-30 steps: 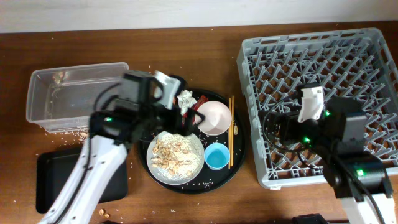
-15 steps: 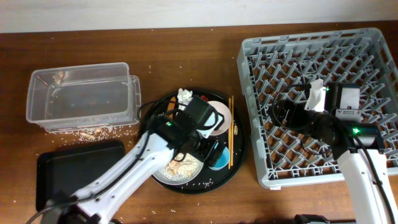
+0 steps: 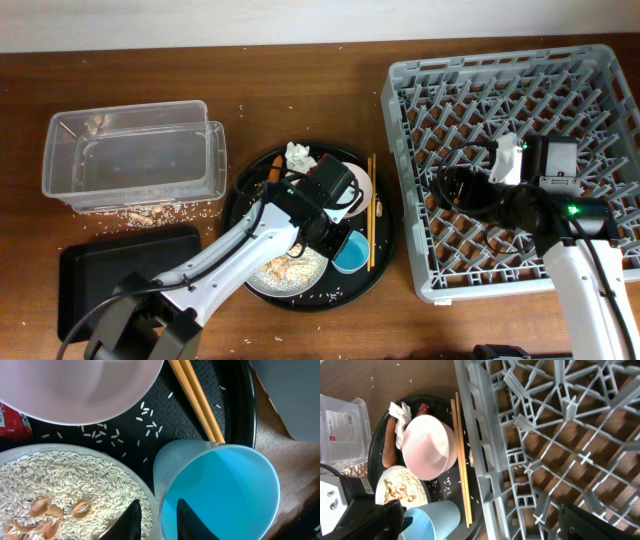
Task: Sort waste into correct bins and load items into the dishwasher rack
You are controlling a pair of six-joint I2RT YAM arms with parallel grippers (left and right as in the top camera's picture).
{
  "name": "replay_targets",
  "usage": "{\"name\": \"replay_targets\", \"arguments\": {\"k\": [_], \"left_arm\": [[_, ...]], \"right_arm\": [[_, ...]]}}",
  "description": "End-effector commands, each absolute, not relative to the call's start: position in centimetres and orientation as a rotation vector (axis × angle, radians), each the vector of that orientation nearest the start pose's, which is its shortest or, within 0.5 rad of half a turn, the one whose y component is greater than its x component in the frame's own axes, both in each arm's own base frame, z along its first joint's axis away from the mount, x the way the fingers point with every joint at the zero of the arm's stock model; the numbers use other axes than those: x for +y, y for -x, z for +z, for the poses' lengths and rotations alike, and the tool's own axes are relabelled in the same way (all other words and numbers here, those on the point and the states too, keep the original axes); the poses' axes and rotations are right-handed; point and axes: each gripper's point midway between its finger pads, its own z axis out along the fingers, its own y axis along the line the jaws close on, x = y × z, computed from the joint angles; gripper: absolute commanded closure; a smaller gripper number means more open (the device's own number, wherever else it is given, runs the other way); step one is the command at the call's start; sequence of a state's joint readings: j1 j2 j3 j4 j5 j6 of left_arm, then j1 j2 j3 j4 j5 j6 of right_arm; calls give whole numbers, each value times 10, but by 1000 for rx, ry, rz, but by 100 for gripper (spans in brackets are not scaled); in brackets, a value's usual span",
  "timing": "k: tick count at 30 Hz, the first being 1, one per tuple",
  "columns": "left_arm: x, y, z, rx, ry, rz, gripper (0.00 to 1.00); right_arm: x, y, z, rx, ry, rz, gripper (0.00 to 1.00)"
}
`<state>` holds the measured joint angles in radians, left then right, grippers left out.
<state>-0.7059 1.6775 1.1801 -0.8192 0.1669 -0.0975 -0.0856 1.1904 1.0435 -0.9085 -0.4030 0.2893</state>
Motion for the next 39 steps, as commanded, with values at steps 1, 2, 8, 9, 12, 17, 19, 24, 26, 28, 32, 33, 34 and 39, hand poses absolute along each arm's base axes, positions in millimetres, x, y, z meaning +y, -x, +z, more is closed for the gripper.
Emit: {"name": "replay_targets", "arguments": {"k": [1,2,8,9,12,17,19,24,26,28,32,33,34,39], "left_arm": [[-255,-253,79,2787,-919,-375,82],[-254,-254,79,2787,-918,-369,81],[-255,-250,70,2812,-936,-358,69],[-256,-250,68,2815,-937,-356,69],[-256,-251,63,2825,-939,-352,76],[-258,-251,70,2830,-941,-367,100],[-265,-252,97,2815,-939,-416,100],[-273,-266,178,2678,-873,-651,100],[-273,-273,213,2557,-874,-854,100],[-270,-280,245,2435,-837,-1099,100],[-253,-291,303,2143,-792,-1581,100],[-250,-290,312,2095,-796,-1646,100],[-247,-288,320,2050,-800,-1709,100],[-247,-279,332,1985,-828,-1813,100]], "right_arm": [[42,-292,188,2578,-359,615,2],[43,-291,188,2582,-361,616,2],[43,-286,185,2604,-370,618,1],[43,-286,185,2604,-371,618,1],[43,-286,185,2604,-371,618,1],[43,-285,184,2609,-368,618,1],[43,-285,185,2606,-367,618,1],[53,-282,202,2544,-241,666,0],[66,-280,219,2477,-107,742,4],[81,-276,238,2390,18,836,6],[117,-266,283,2184,230,1125,12],[127,-261,295,2107,336,1203,16],[136,-257,305,2041,421,1264,18],[162,-253,321,1911,615,1358,21]]}}
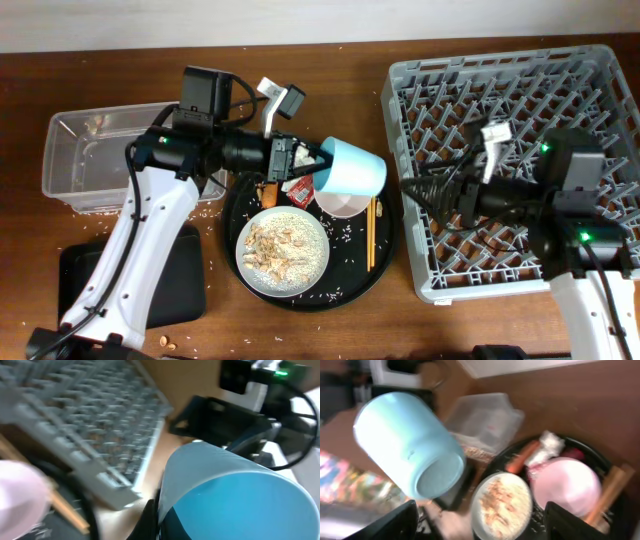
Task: Sort waste into correct bins and load items into the dishwasher rack
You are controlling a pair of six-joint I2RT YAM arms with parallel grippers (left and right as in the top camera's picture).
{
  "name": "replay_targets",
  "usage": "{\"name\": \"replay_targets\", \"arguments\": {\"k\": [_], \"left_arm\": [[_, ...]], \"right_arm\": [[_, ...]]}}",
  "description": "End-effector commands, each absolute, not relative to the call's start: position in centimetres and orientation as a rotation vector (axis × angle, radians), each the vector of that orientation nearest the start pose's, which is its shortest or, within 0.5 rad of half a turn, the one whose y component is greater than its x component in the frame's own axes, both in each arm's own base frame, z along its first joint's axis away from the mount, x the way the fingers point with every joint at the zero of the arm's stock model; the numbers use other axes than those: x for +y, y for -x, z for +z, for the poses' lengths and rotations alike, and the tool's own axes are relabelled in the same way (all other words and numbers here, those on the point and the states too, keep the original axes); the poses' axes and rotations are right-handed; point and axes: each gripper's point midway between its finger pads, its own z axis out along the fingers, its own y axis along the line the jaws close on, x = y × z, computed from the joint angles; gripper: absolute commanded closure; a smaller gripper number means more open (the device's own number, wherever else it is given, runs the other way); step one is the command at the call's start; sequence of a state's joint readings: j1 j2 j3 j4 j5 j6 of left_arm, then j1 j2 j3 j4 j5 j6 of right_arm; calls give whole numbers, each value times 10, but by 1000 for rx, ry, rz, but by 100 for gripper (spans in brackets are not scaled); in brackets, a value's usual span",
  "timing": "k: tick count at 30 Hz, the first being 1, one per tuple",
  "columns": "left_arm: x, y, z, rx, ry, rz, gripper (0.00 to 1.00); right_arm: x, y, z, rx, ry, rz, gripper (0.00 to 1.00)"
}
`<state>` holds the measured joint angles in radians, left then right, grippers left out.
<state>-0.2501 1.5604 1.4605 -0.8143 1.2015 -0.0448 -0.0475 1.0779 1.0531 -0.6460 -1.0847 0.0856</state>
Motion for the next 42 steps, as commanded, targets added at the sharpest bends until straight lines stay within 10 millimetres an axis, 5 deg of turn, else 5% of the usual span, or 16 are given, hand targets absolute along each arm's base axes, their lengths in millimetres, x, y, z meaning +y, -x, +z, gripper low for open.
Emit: {"name": "replay_targets", "arguments": {"k": [1,9,15,20,32,39,42], "left_arm": [[-247,-278,333,1981,-831,-1821,100],[-247,-278,333,1982,-829,-1818,100],[-247,-278,333,1982,-829,-1819,100],[-247,-280,334,1966,-841,-1807,100],[-239,-297,329,1985,-802,-1709,100],[-207,-312,342,1941,-701,-1731,100],[-210,-309,343,1936,-714,-1744,100]], "right_arm": [[169,-252,322,1897,649,1366,21],[206,-236,343,1710,899,1391,20],[205,-234,349,1663,925,1395,20],[205,-211,367,1512,1060,1506,20],[204,-204,369,1497,1079,1556,20],[204,-204,369,1512,1068,1567,20],[205,-219,364,1603,972,1517,21]]}}
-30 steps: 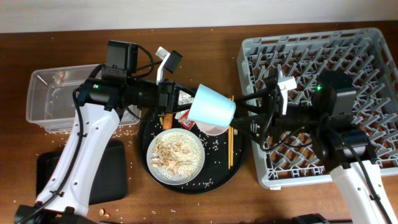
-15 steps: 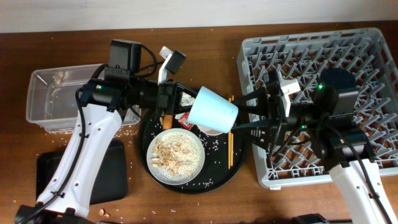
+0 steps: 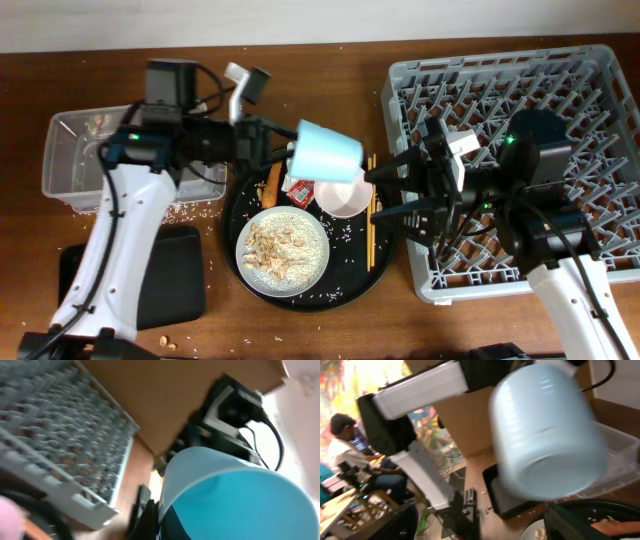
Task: Sort waste into correct bins and load items into the dishwasher rack
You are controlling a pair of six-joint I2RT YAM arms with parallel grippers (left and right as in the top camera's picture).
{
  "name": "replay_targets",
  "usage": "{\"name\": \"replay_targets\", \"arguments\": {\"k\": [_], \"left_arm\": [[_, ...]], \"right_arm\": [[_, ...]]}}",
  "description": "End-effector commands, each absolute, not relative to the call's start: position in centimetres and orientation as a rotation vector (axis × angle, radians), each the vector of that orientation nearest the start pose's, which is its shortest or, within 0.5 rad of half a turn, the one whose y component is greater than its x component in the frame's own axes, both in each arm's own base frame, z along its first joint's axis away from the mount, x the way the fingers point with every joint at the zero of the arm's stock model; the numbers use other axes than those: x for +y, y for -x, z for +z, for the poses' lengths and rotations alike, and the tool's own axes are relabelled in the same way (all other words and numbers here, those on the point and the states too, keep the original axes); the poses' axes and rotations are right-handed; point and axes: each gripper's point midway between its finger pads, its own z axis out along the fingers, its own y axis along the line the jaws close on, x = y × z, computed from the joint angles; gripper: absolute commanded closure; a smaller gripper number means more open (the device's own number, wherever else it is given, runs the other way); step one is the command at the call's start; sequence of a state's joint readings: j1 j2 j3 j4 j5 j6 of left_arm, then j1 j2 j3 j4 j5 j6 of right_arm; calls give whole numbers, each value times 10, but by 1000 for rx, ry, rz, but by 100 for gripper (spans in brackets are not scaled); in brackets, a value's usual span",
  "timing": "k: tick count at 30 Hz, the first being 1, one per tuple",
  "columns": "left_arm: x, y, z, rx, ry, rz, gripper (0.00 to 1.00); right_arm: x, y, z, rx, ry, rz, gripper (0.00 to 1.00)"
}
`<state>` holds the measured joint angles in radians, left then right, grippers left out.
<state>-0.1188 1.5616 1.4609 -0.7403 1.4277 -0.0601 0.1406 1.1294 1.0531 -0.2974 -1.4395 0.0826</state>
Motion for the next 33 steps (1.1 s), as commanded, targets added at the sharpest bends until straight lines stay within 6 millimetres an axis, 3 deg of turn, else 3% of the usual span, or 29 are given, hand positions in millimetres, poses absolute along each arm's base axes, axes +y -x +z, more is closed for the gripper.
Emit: {"name": "replay_targets", "arguments": {"k": [1,8,15,20,23,26,33], "left_arm": [[-213,-307,343,1936,-726,-1750,100],[-239,-287,343,1930,-823,-1802,100],[-238,-278,353,1877,-851,-1877,100],[-219,-292,355,1879,-785,-1816,100],[-217,-292,356,1879,-780,-1812,100],[-222,-289,356,1877,-799,-1821,100],[-245,-280,345,1931,-853,-1776,100]], "right_arm": [[205,-226,361,1630,940,1489,21],[201,-254,350,1727,805,1349,21],[196,-278,334,1812,702,1271,21],[196,-279,330,1833,693,1282,21],[202,-265,344,1727,810,1352,20],[205,-256,353,1657,877,1387,20],[206,-252,355,1642,898,1410,20]]}}
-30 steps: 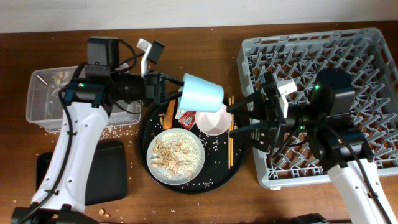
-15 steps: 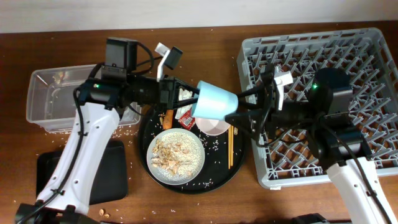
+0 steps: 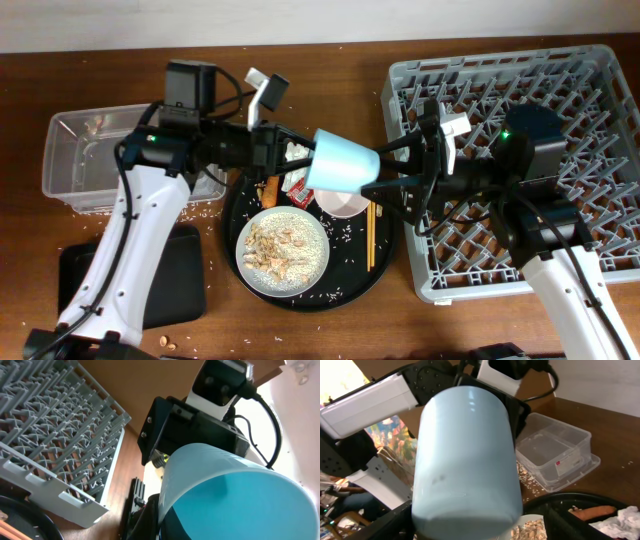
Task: Sort waste into correct bins and load items into the dishwasher rack
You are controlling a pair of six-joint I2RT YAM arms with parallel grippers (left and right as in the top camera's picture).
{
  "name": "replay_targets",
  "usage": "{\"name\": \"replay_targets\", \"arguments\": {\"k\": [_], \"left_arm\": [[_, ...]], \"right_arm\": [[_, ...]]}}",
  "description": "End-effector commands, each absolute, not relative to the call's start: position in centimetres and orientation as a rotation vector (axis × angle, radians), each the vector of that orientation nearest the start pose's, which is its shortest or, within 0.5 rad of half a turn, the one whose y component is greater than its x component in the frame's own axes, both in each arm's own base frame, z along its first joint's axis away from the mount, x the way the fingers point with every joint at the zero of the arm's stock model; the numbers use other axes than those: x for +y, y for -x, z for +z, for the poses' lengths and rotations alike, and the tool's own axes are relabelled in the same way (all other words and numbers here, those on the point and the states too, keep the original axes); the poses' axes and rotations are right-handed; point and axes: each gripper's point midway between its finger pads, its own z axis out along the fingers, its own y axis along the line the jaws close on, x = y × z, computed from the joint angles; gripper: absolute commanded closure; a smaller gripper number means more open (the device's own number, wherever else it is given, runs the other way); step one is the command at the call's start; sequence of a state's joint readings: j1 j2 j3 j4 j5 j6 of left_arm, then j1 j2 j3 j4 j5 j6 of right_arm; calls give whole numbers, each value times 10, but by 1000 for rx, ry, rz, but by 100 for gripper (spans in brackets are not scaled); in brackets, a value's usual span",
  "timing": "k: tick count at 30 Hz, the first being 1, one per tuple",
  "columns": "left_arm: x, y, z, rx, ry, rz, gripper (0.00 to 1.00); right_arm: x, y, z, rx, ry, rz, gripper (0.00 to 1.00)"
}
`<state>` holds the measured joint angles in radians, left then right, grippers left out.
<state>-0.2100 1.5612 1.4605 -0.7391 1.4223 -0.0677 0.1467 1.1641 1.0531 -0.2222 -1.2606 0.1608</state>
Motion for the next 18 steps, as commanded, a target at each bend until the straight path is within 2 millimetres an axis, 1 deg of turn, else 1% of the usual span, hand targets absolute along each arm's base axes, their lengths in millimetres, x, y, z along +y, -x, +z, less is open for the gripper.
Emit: {"name": "replay_targets", "arguments": {"k": [1,2,7,10,11,12,13,14,15,18], "left_arm": [[-248,-279,344,1937,-857,-1770,100],[-249,-278,344,1936,-862,-1771,100],[-250,-277,344,1937,-868,-1772,100],[-251,-278,345,1924,-877,-1763,100],[-251,-279,346,1917,-882,-1759,79],[-251,-279,346,1914,-884,-1756,56],[-251,-281,345,1921,-879,-1742,44],[-250,-283,343,1931,-871,-1724,3],[-249,-286,341,1942,-860,-1704,1],[-242,-295,338,1961,-823,-1668,1]], "right_arm": [[206,-250,355,1638,904,1419,21],[206,-250,355,1637,907,1422,25],[206,-250,355,1639,905,1424,40],[206,-249,355,1647,898,1431,44],[206,-249,355,1647,898,1430,45],[206,-249,355,1646,898,1428,46],[206,-250,355,1647,896,1425,48],[205,-251,355,1652,886,1411,50],[202,-255,354,1668,861,1389,50],[180,-274,345,1768,702,1269,51]]}}
